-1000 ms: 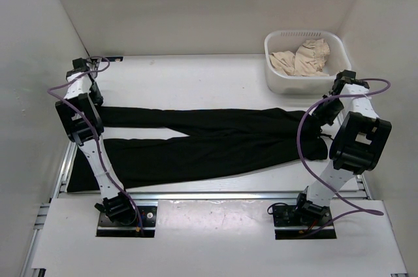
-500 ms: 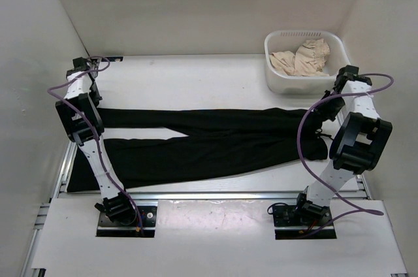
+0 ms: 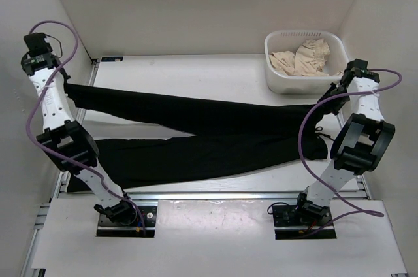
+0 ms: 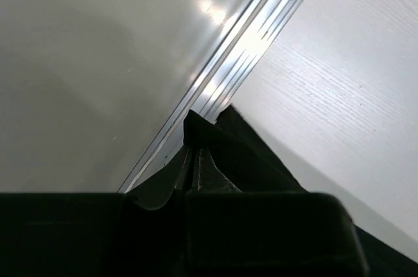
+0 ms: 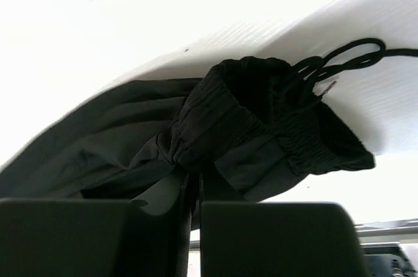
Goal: Fold and stack the trousers
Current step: Fold the trousers
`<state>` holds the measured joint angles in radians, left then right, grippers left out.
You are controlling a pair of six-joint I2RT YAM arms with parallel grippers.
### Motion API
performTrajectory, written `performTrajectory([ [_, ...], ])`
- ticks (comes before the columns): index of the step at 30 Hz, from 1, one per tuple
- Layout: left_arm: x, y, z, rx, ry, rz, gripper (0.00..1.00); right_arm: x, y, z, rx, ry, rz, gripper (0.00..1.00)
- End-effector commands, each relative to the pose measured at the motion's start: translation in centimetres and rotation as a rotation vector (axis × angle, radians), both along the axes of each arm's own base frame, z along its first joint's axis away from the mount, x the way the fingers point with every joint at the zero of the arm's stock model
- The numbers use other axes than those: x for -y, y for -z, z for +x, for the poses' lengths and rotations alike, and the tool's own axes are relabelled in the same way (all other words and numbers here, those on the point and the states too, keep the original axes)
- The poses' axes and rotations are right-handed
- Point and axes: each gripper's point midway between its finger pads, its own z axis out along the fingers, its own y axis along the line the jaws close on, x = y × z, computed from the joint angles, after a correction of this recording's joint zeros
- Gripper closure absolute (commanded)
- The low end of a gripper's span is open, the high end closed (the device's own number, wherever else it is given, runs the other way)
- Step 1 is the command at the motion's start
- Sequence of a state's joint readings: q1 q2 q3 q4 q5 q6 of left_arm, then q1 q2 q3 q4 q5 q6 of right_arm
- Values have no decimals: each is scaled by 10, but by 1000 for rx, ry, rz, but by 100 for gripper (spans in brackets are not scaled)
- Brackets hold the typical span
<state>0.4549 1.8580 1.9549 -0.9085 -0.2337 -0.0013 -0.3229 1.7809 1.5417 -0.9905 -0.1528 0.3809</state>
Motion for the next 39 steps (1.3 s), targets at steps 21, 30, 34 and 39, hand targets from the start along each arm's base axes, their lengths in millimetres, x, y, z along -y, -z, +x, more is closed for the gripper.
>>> performTrajectory([
  [21, -20, 82, -215, -323, -358, -135, 85, 15, 9, -72, -42, 156, 14, 100],
  [30, -3, 106, -267, -434, -437, -101, 85, 15, 35, -134, -152, 201, -66, 100],
  [34, 0, 132, -293, -497, -489, -85, 85, 19, 47, -149, -213, 201, -106, 100],
  [39, 6, 150, -305, -535, -501, -100, 85, 20, 62, -157, -265, 202, -117, 69],
])
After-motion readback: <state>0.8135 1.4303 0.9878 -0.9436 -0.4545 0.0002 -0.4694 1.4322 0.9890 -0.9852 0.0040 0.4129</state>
